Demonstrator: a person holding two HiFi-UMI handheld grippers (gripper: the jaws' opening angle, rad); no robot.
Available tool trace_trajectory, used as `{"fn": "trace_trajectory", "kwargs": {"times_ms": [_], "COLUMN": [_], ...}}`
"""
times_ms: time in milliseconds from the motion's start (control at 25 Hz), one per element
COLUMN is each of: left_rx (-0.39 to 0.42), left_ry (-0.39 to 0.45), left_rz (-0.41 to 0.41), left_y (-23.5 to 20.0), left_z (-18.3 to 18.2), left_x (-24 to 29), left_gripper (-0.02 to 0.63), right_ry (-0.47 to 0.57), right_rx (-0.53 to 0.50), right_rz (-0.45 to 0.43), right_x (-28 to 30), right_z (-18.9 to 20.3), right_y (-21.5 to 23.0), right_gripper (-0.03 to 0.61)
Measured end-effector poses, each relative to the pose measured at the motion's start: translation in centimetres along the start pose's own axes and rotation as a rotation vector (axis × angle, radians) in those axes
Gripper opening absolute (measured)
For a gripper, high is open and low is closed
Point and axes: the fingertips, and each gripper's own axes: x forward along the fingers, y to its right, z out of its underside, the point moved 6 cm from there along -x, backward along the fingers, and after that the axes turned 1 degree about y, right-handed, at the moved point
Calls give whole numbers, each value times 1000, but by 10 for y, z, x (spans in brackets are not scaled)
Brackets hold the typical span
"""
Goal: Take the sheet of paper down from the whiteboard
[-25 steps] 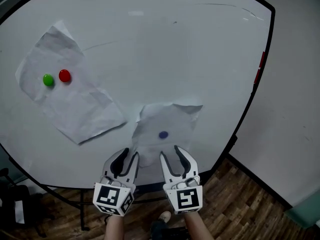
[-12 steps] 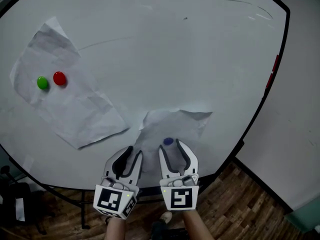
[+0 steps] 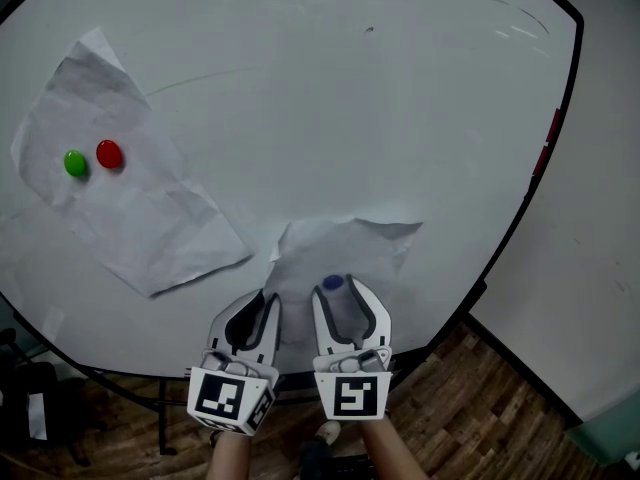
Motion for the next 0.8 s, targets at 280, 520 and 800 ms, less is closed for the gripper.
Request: {"fn": "trace_trajectory", "kwargs": {"times_ms": [280, 520, 800], "left_rx": [-8, -17, -27], "left_ry": [-12, -6, 0], "left_rz": [-5, -11, -5], "left_y": [-1, -2, -2], "left_z": [4, 4, 4], "left_x": [2, 2, 2], "left_gripper": [35, 28, 25], "right_ry": [-17, -17, -5], "right_rx": [-64, -78, -69], "right_rz": [11, 13, 7], "right_x": [1, 0, 1], "right_z": [-1, 0, 0], "right_y": [-5, -4, 0], "right_gripper": [157, 133, 135]}}
